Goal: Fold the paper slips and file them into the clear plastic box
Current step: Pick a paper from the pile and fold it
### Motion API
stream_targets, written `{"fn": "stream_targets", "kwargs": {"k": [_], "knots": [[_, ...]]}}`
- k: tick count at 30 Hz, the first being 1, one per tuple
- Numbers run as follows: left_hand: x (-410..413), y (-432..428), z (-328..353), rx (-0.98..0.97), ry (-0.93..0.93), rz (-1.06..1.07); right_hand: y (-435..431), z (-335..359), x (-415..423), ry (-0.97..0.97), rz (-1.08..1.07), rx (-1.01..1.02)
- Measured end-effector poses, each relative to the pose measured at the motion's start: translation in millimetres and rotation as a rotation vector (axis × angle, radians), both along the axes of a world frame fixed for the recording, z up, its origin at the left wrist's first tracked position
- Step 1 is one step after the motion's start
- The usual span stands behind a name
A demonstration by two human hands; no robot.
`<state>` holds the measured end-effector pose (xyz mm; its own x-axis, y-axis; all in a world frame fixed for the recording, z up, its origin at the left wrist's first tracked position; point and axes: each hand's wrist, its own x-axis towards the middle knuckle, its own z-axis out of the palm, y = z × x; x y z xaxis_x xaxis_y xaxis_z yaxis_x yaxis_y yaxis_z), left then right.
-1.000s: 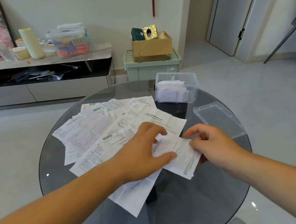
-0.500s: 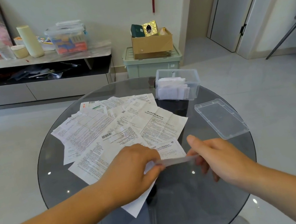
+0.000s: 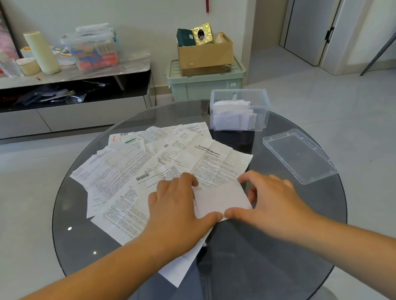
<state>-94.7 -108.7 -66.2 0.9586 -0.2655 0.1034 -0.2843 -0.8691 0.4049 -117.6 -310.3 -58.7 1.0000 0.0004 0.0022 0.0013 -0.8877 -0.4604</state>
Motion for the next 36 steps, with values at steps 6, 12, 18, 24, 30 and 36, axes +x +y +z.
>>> {"fn": "stream_targets", "kwargs": {"k": [6, 12, 18, 24, 30, 36], "knots": [[0.3, 4.6, -1.2, 0.144, 0.015, -0.093, -4.1, 0.8, 3.4, 0.056, -0.052, -0.082], [4.6, 11.8, 11.8, 0.217, 0.075, -0.192, -19.7, 7.3, 4.9, 0.118, 0.005, 0.001], [18.8, 0.9, 30.8, 0.143, 0.168, -0.181, -18.5, 3.0, 6.5, 0.12, 0.13, -0.005], [26.3, -13.9, 37.6, 0.154, 0.285, -0.169, -19.7, 2.0, 5.4, 0.115, 0.18, 0.009], [32.3, -17.9, 37.1, 0.01, 0.32, -0.171, -24.5, 2.0, 6.9, 0.148, 0.191, 0.044], [38.8, -13.1, 38.9, -0.326, 0.431, -0.106, -22.5, 3.3, 9.7, 0.107, 0.141, 0.263]]}}
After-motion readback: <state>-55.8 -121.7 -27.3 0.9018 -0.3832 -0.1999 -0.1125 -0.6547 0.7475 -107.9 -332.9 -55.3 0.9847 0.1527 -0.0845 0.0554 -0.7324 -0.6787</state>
